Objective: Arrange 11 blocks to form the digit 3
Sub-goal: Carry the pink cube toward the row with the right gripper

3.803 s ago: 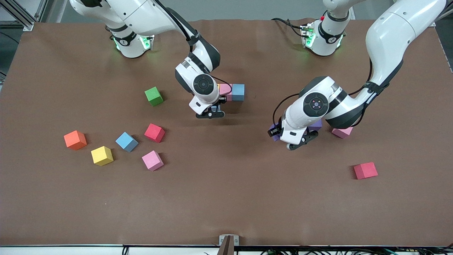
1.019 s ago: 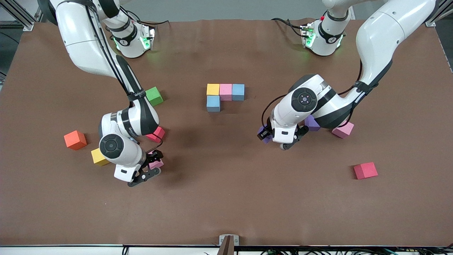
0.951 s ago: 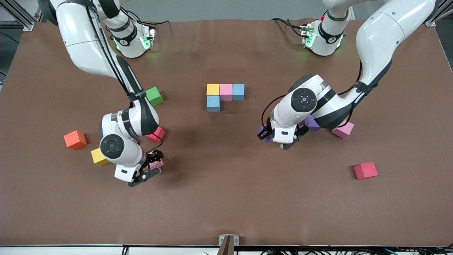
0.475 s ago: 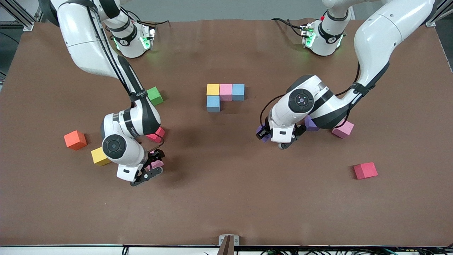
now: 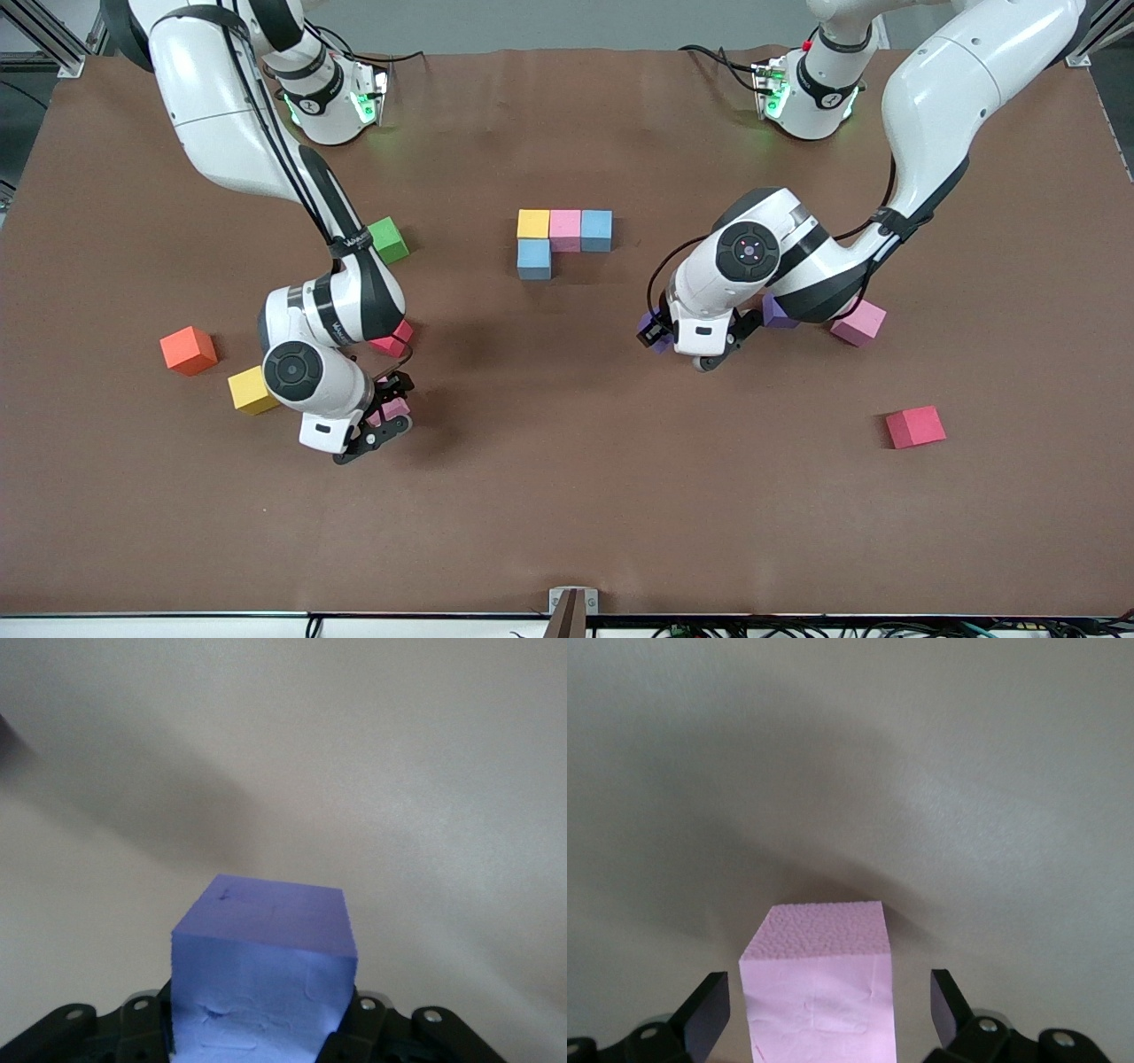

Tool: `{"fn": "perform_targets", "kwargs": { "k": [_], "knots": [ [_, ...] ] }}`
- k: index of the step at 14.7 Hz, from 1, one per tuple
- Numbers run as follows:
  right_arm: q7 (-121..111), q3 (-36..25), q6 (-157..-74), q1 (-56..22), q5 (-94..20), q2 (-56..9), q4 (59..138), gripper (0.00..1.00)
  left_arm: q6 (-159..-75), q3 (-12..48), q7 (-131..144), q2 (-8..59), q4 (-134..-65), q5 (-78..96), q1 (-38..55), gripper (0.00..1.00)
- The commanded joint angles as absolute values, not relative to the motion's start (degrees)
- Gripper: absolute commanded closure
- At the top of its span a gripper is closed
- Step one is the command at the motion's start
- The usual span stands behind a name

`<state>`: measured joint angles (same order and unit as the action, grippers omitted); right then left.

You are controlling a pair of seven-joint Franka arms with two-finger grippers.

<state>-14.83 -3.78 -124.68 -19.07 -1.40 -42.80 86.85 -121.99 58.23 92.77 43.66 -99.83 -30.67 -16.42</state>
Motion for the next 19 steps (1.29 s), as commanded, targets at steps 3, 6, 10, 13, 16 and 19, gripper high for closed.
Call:
{"fn": "perform_targets", "kwargs": {
  "k": [3, 6, 10, 13, 16, 19],
  "knots": [
    [-15.2, -3.2, -124.4, -18.7, -0.7, -42.6, 88.2, 0.26, -121.4, 58.0, 94.2, 43.8, -99.4, -30.6, -15.5, 0.72],
    [-14.8, -3.2, -124.5, -18.7, -1.1, -42.5, 87.8, 0.56, -121.4, 58.0, 94.2, 43.8, -99.4, -30.6, -15.5, 0.72],
    [-12.9, -3.0, -124.2, -19.5, -2.7, -42.3, 86.3, 0.56, -121.4, 58.0, 94.0, 43.6, -99.1, -30.6, -15.6, 0.72],
    [-7.1, -2.9, -123.1, -22.4, -4.5, -42.1, 85.1, 0.56, -121.4, 58.0, 93.3, 43.5, -98.8, -30.7, -15.7, 0.72],
    [-1.2, -3.0, -118.8, -26.7, -7.3, -42.0, 82.7, 0.56, -121.4, 58.0, 92.8, 43.5, -98.8, -30.8, -16.0, 0.72],
    [6.5, -3.0, -118.1, -30.8, -11.8, -41.9, 82.3, 0.56, -121.4, 58.0, 93.7, 43.5, -98.8, -30.7, -15.7, 0.75]
  ]
}}
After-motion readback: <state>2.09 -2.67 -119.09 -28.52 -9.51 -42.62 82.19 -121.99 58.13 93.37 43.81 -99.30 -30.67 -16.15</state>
